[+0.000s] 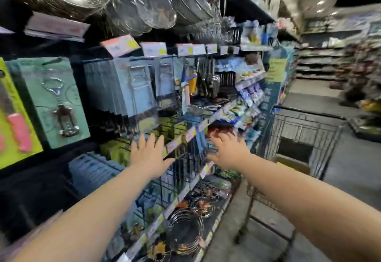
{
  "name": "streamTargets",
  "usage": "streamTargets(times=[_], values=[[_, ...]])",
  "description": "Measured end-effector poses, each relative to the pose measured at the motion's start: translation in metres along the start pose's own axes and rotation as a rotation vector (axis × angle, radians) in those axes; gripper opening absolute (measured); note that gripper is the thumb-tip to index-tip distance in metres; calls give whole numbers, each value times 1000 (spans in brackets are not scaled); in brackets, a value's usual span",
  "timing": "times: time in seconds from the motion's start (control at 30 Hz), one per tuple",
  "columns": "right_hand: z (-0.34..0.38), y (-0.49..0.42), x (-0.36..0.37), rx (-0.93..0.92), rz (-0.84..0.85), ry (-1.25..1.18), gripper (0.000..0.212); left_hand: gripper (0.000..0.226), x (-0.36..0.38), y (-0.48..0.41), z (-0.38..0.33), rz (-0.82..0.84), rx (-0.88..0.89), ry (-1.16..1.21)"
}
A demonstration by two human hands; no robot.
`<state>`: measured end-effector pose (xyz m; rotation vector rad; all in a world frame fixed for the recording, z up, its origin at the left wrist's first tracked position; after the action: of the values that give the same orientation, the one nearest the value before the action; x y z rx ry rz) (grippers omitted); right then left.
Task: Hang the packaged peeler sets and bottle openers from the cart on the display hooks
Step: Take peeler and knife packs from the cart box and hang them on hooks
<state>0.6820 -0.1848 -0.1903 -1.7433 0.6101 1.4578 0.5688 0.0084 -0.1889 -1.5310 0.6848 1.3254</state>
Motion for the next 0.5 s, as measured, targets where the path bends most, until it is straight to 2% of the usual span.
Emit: streamTargets(times=[0.27, 0.5], values=[[-167, 23, 32, 188, 6, -30, 64, 91, 41, -65, -157, 25, 151, -13], [-319, 37, 62, 319, 48, 0, 64, 88, 84, -112, -315, 93, 281, 78]])
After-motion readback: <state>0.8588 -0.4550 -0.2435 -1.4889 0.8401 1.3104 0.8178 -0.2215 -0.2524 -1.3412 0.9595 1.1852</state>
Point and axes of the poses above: each hand's wrist, its own y-axis away from the middle knuckle, its own x-axis out of the palm, z = x × y, the point moved 5 cm from there along -y, towards the middle knuckle, and after that the axes turned 8 degrees about -z, right-handed, at the moved point
